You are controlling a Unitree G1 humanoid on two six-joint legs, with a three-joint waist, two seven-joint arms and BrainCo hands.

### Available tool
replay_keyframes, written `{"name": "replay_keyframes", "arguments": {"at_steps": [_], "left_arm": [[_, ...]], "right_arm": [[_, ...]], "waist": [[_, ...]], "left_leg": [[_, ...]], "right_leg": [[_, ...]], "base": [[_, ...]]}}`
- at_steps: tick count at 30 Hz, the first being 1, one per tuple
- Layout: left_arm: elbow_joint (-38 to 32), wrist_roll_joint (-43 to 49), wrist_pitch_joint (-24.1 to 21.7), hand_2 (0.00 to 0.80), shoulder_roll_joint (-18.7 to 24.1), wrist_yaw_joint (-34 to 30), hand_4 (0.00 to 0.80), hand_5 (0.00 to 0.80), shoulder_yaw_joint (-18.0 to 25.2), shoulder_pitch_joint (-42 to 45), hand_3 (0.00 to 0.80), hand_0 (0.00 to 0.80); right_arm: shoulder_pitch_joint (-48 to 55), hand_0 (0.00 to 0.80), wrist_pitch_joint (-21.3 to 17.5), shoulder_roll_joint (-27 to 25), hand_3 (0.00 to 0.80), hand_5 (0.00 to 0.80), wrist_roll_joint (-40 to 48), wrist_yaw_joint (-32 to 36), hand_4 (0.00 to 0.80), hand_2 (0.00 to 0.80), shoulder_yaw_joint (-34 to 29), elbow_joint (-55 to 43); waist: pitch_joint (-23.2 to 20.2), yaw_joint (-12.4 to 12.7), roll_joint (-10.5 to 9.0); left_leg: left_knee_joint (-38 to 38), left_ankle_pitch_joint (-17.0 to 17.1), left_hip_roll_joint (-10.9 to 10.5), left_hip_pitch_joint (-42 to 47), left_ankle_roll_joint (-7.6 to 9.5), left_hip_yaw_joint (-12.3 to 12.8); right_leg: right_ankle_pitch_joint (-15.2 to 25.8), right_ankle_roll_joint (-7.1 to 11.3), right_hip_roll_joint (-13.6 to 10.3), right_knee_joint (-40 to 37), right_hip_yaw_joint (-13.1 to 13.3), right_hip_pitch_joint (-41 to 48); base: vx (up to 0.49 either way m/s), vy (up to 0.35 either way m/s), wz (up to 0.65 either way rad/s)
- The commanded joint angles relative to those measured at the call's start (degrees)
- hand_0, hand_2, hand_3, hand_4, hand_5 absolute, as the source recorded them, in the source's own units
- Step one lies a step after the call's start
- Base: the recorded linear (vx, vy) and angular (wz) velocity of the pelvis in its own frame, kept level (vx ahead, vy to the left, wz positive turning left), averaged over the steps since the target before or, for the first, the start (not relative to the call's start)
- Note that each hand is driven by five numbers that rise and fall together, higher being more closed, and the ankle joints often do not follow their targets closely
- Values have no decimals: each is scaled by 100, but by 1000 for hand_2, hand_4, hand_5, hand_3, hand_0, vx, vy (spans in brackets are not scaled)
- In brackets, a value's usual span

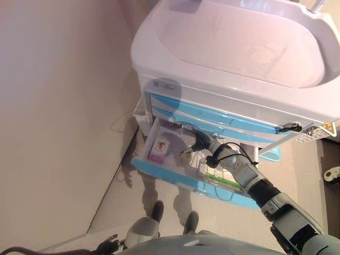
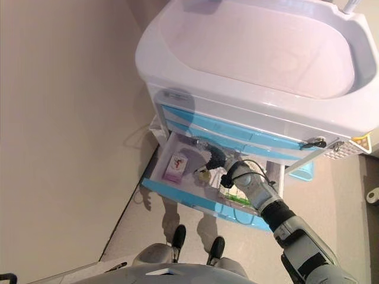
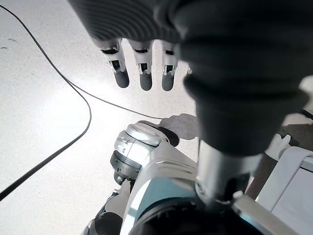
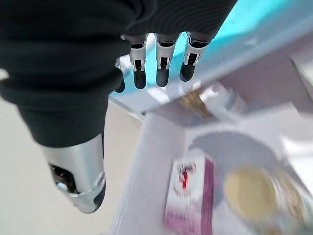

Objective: Open the drawer and pick up the medicine

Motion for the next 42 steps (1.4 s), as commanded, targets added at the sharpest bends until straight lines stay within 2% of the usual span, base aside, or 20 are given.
{"name": "replay_keyframes", "arguments": {"at_steps": [1, 9, 12, 24, 42], "left_arm": [[266, 195, -23, 0, -62, -102, 0, 0, -107, -122, 0, 0], [250, 220, -53, 0, -13, -75, 0, 0, -94, -248, 0, 0], [246, 259, -74, 0, -8, -22, 0, 0, -107, -275, 0, 0], [268, 423, -113, 0, 6, 3, 0, 0, -107, -352, 0, 0], [243, 414, -115, 0, 23, -47, 0, 0, -178, -467, 0, 0]], "right_arm": [[-327, 0, -288, -96, 0, 0, -278, -194, 0, 0, 137, -406], [-408, 0, -55, -229, 0, 0, -1080, -192, 0, 0, 382, -108], [-411, 0, 68, -239, 0, 0, -1045, -111, 0, 0, 436, 0], [-343, 0, 49, -146, 0, 0, -1441, -29, 0, 0, 486, 481], [-468, 0, 33, 40, 0, 0, -1764, -18, 0, 0, 589, 933]], "waist": [[-87, 175, 12], [-5, 189, -31], [9, 205, -56], [62, 246, -93], [105, 296, -44]], "left_leg": [[63, -337, -87, -89, -14, -117], [76, -327, -59, -133, -31, -112], [73, -316, -65, -146, -38, -132], [64, -291, -72, -192, -43, -174], [59, -252, -93, -260, -47, -229]], "right_leg": [[-442, 155, -108, 698, -2, -23], [-455, 137, -100, 726, -12, -53], [-454, 129, -93, 718, -24, -49], [-446, 124, -87, 715, -42, -73], [-432, 126, -98, 705, -52, -125]], "base": [[0, 0, 0], [0, -4, 0], [0, 0, 0], [0, 0, 0], [-2, 2, 1]]}}
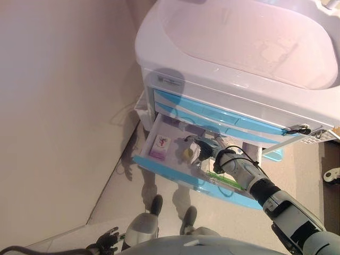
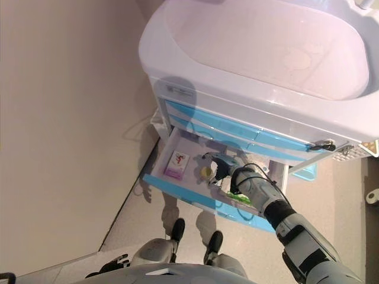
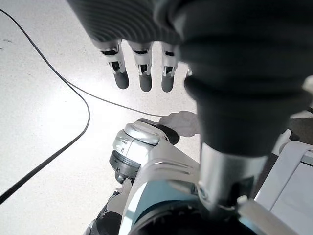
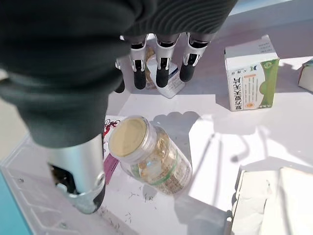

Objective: Open the drawer and pick up the medicine

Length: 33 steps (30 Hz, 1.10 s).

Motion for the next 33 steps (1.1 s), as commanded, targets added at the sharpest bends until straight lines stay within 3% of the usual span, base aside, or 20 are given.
{"name": "replay_keyframes", "arguments": {"at_steps": [1, 33], "left_arm": [[285, 184, 10, 0, -70, 7, 0, 0, -180, -279, 0, 0], [314, 152, -45, 0, -114, -11, 0, 0, -292, -308, 0, 0]], "right_arm": [[-398, 0, -170, 134, 0, 0, -97, -37, 0, 0, 252, -21], [-448, 0, -110, 306, 0, 0, -323, -251, 0, 0, 292, 437]], "waist": [[-87, 163, 61], [-45, 218, 88]], "left_leg": [[55, -311, -81, -161, -96, -178], [28, -277, -89, -198, -104, -205]], "right_leg": [[-429, 122, -94, 706, -35, -42], [-391, 132, -109, 673, -79, -70]], "base": [[0, 0, 0], [0, 0, 0]]}}
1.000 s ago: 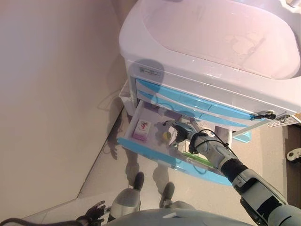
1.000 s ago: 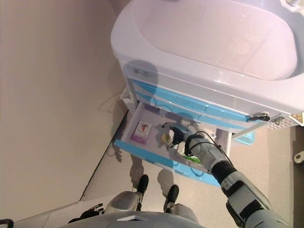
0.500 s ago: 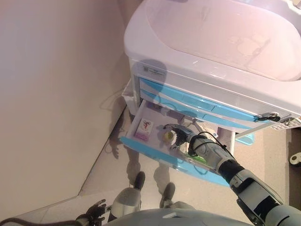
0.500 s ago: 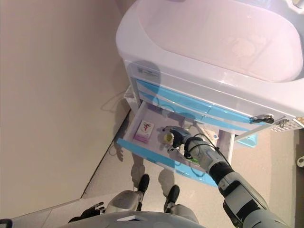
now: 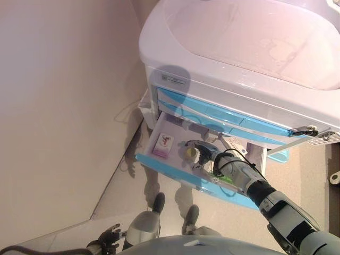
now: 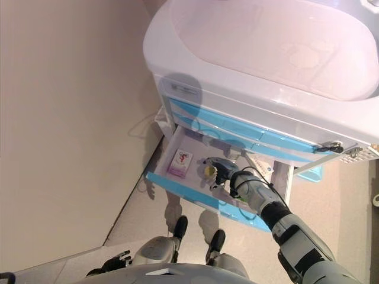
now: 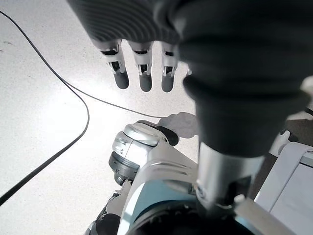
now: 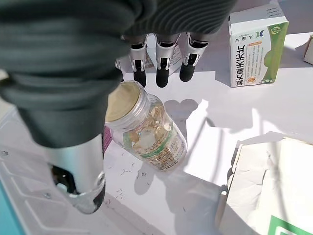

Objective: Open the drawer and pick up the medicine

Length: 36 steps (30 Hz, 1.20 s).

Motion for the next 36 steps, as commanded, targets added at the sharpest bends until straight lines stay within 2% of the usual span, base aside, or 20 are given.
{"name": "replay_keyframes", "arguments": {"at_steps": [1, 36], "left_arm": [[320, 72, -51, 0, -85, -4, 0, 0, -234, -206, 0, 0], [330, -18, -51, 0, -84, -6, 0, 0, -290, -284, 0, 0]], "right_arm": [[-445, 0, -122, 103, 0, 0, 13, -206, 0, 0, 281, -35], [-487, 0, -80, 181, 0, 0, -95, -477, 0, 0, 268, 99]], "waist": [[-92, 90, -2], [-2, 121, -15]], "left_leg": [[28, -286, -89, -179, -94, -170], [31, -264, -107, -256, -81, -226]], "right_leg": [[-387, 132, -104, 670, -52, -66], [-369, 128, -104, 680, -72, -133]], "base": [[0, 0, 0], [-1, 0, 2]]}}
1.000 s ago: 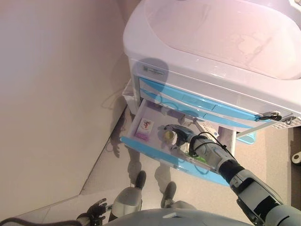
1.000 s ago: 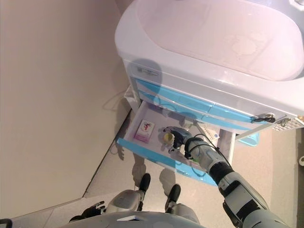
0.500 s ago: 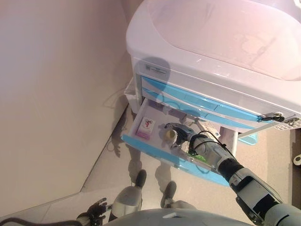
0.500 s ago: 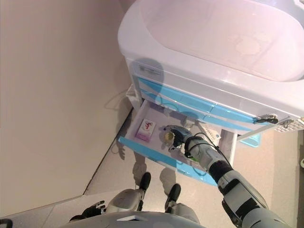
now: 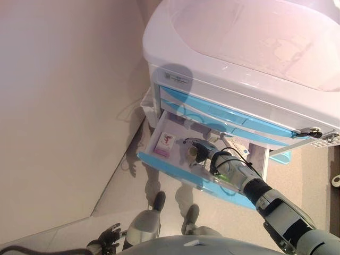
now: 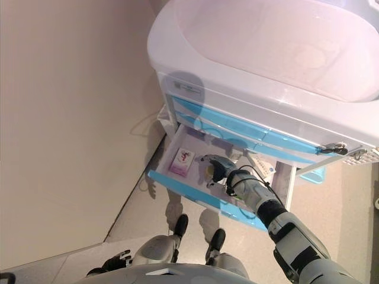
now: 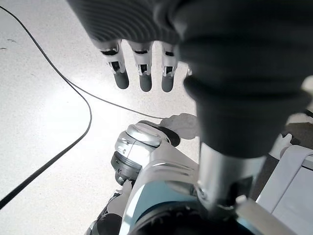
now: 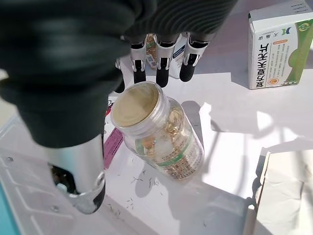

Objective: Open the drawer and pick up the medicine

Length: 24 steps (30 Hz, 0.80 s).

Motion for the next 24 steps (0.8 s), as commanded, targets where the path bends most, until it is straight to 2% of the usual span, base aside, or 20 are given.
{"name": "replay_keyframes", "arguments": {"at_steps": [1, 18, 20, 21, 22, 23, 24], "left_arm": [[328, -15, -51, 0, -78, -5, 0, 0, -282, -265, 0, 0], [353, -10, -72, 0, -90, 48, 0, 0, -292, -310, 0, 0], [359, -11, -84, 0, -86, 33, 0, 0, -287, -304, 0, 0], [364, -1, -91, 0, -84, 19, 0, 0, -279, -303, 0, 0], [366, 8, -93, 0, -85, 15, 0, 0, -278, -306, 0, 0], [360, 0, -99, 0, -87, 19, 0, 0, -291, -302, 0, 0], [366, -11, -114, 0, -85, 16, 0, 0, -294, -302, 0, 0]], "right_arm": [[-366, 0, -81, -1, 0, 0, -28, -240, 0, 0, 275, -98], [-381, 0, 1, 13, 0, 0, -98, -236, 0, 0, 273, -73], [-378, 185, -26, 7, 185, 185, -109, -257, 185, 185, 270, -41], [-379, 201, -43, 7, 201, 201, -121, -267, 201, 201, 266, -19], [-377, 276, -32, 15, 276, 276, -123, -274, 276, 276, 270, -23], [-367, 452, -12, 23, 452, 452, -131, -281, 452, 452, 275, -46], [-371, 508, -15, 32, 508, 508, -135, -291, 508, 508, 275, -35]], "waist": [[5, 120, -18], [36, 124, -66], [35, 127, -65], [40, 127, -61], [45, 127, -62], [50, 125, -61], [57, 125, -60]], "left_leg": [[-22, -278, -99, -123, -64, -122], [-24, -286, -96, -135, -55, -116], [-26, -284, -97, -140, -55, -117], [-23, -284, -96, -140, -55, -113], [-20, -285, -95, -142, -55, -110], [-20, -285, -95, -146, -54, -110], [-20, -286, -95, -148, -53, -111]], "right_leg": [[-368, 129, -105, 681, 45, -77], [-367, 129, -104, 692, 45, -94], [-364, 128, -103, 694, 45, -100], [-364, 128, -104, 700, 44, -104], [-365, 128, -105, 703, 45, -105], [-365, 128, -104, 704, 48, -111], [-364, 127, -103, 704, 52, -113]], "base": [[0, 0, 0], [0, 0, 0], [0, 0, 0], [0, 0, 0], [0, 0, 0], [0, 0, 0], [0, 0, 0]]}}
